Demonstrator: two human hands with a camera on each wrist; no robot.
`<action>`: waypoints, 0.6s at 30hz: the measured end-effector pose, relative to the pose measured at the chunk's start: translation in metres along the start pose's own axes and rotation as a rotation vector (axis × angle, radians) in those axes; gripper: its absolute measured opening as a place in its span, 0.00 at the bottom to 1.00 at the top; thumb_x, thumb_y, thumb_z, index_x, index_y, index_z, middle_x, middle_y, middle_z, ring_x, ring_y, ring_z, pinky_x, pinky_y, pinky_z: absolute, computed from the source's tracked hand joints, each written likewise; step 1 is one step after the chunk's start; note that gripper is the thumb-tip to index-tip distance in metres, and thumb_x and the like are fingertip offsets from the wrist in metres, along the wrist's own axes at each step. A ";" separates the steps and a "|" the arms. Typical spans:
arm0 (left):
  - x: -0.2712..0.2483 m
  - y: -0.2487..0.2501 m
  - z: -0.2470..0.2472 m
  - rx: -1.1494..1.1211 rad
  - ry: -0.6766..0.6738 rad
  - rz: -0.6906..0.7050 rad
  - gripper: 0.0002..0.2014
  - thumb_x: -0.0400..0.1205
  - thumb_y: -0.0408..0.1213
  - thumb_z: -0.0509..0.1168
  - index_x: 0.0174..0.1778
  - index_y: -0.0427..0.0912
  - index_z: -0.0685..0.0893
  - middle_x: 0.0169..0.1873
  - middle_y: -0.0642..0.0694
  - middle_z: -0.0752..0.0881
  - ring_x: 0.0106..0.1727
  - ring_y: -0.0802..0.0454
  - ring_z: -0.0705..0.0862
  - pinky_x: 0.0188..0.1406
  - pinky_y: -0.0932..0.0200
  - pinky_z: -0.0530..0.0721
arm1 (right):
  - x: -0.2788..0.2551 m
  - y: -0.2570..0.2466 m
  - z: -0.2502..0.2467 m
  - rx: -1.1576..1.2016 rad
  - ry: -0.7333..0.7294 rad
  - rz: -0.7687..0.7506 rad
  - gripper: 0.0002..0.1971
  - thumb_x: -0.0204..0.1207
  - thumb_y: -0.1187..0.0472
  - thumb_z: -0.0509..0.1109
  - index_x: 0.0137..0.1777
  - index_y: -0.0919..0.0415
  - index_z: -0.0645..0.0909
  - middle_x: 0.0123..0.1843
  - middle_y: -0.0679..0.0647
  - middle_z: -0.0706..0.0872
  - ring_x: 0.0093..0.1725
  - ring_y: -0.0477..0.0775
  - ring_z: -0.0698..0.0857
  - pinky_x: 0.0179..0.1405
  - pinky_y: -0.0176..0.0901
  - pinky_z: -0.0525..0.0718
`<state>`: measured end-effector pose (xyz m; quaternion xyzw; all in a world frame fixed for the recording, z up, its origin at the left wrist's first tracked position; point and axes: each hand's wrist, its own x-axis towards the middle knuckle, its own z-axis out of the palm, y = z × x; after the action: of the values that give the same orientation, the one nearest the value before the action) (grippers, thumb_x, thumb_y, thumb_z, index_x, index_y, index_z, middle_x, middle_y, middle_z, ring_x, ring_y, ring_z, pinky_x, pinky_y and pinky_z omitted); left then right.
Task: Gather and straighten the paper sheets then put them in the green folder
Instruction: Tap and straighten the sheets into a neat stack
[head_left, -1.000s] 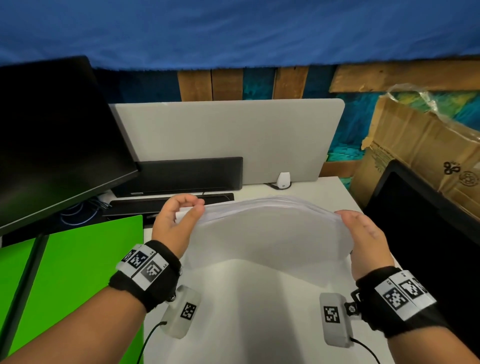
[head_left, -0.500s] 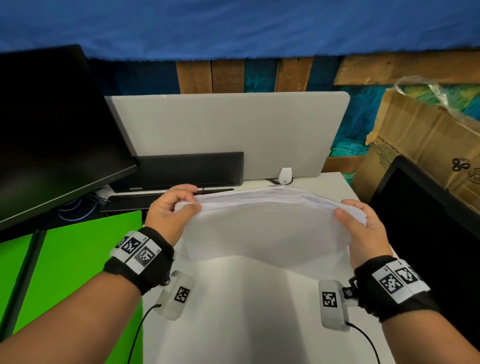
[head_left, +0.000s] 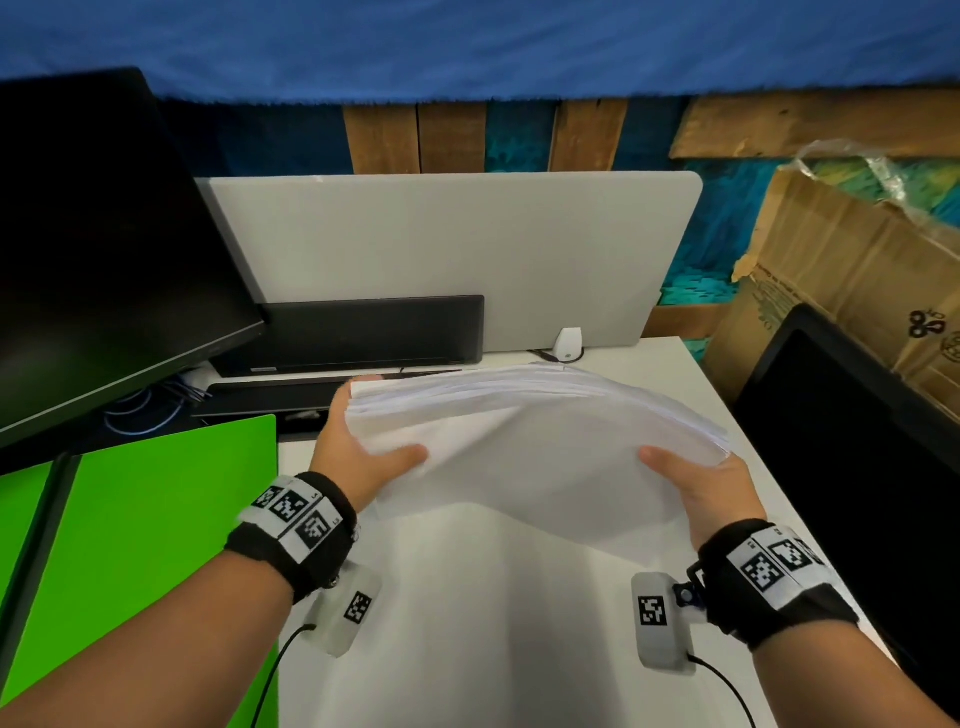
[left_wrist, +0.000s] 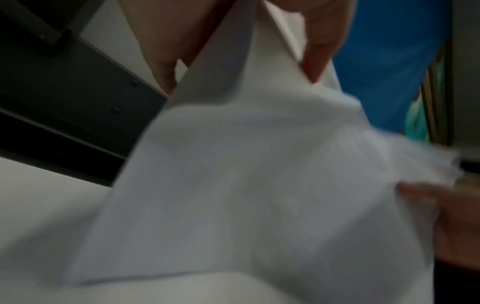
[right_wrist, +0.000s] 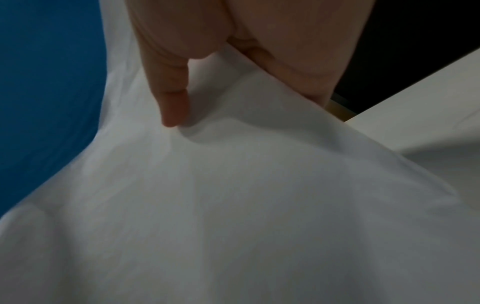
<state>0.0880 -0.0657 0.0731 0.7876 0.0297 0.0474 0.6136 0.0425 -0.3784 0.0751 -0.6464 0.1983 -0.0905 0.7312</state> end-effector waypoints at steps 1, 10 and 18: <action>-0.002 -0.003 0.001 0.058 0.024 -0.046 0.29 0.63 0.28 0.78 0.57 0.49 0.76 0.50 0.47 0.85 0.46 0.57 0.84 0.50 0.63 0.82 | -0.001 -0.001 0.000 -0.015 0.016 -0.002 0.18 0.61 0.65 0.81 0.53 0.61 0.86 0.34 0.52 0.91 0.42 0.61 0.89 0.38 0.45 0.84; -0.008 0.001 -0.010 -0.395 -0.014 0.015 0.16 0.65 0.40 0.67 0.49 0.46 0.81 0.37 0.53 0.89 0.39 0.56 0.87 0.42 0.59 0.84 | -0.012 -0.010 -0.009 -0.031 -0.005 -0.124 0.10 0.71 0.69 0.72 0.47 0.54 0.83 0.30 0.37 0.90 0.29 0.35 0.88 0.27 0.27 0.83; -0.011 0.005 -0.005 0.122 0.032 0.063 0.35 0.67 0.25 0.76 0.68 0.41 0.70 0.49 0.59 0.80 0.49 0.63 0.81 0.53 0.68 0.80 | -0.020 -0.013 -0.008 -0.108 0.016 -0.098 0.05 0.71 0.65 0.73 0.43 0.55 0.84 0.28 0.46 0.89 0.27 0.41 0.87 0.29 0.34 0.82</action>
<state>0.0767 -0.0635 0.0781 0.8232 0.0175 0.0774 0.5622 0.0231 -0.3798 0.0906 -0.6929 0.1769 -0.1203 0.6885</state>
